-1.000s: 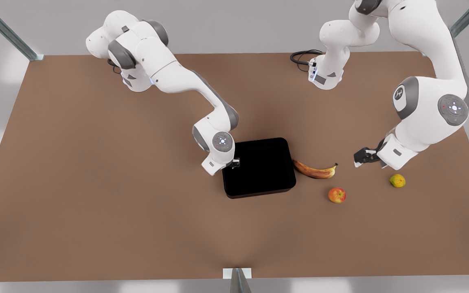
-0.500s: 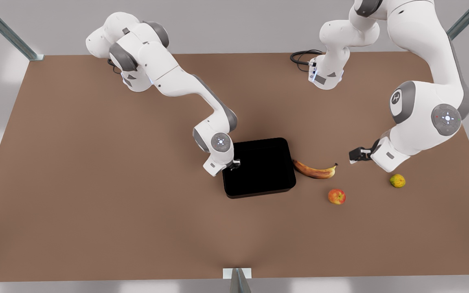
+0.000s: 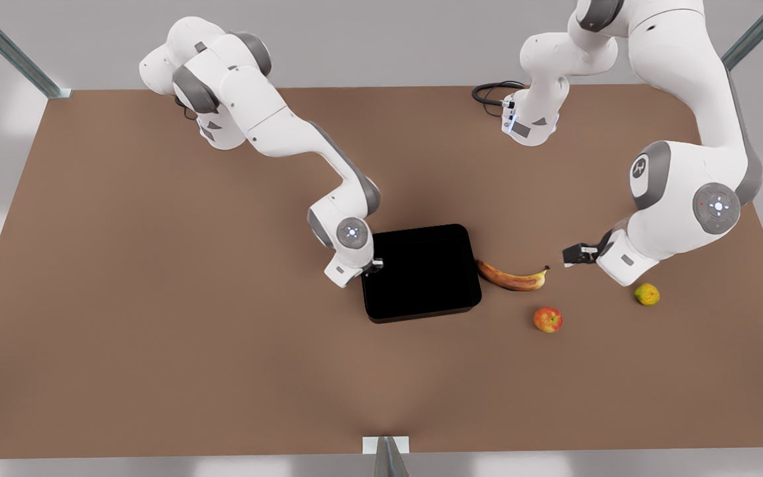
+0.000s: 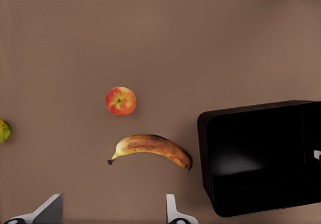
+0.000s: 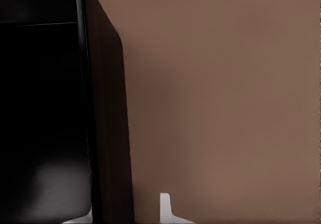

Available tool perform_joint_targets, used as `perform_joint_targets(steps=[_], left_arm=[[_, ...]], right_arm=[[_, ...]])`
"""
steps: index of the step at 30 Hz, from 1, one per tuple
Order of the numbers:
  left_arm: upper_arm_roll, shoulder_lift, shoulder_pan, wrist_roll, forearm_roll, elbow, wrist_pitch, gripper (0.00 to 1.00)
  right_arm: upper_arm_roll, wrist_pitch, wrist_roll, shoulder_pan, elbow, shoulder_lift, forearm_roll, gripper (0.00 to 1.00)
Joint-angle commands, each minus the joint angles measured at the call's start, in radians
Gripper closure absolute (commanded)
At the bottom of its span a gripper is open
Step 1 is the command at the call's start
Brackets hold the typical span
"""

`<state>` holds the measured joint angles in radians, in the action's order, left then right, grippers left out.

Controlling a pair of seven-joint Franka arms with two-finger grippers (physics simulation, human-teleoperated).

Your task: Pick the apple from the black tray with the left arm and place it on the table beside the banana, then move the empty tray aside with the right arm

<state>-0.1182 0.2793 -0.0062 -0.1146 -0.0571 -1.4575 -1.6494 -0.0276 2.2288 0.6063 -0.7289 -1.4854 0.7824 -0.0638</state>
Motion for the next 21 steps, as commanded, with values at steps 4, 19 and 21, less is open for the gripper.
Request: perform_joint_targets(steps=[4,19,21], left_arm=[[-0.001,-0.002,-0.001,-0.019,0.000,0.000,0.005,0.00],[-0.005,0.000,-0.008,-0.020,0.010,-0.007,0.008,0.00],[-0.005,-0.002,-0.008,-0.020,0.010,-0.009,0.008,0.00]], right_arm=[[0.000,-0.005,-0.109,0.000,-0.001,-0.002,0.004,0.65],[0.000,-0.089,-0.145,0.014,-0.001,-0.043,0.006,0.83],[0.000,-0.098,-0.148,0.014,-0.001,-0.046,0.006,0.84]])
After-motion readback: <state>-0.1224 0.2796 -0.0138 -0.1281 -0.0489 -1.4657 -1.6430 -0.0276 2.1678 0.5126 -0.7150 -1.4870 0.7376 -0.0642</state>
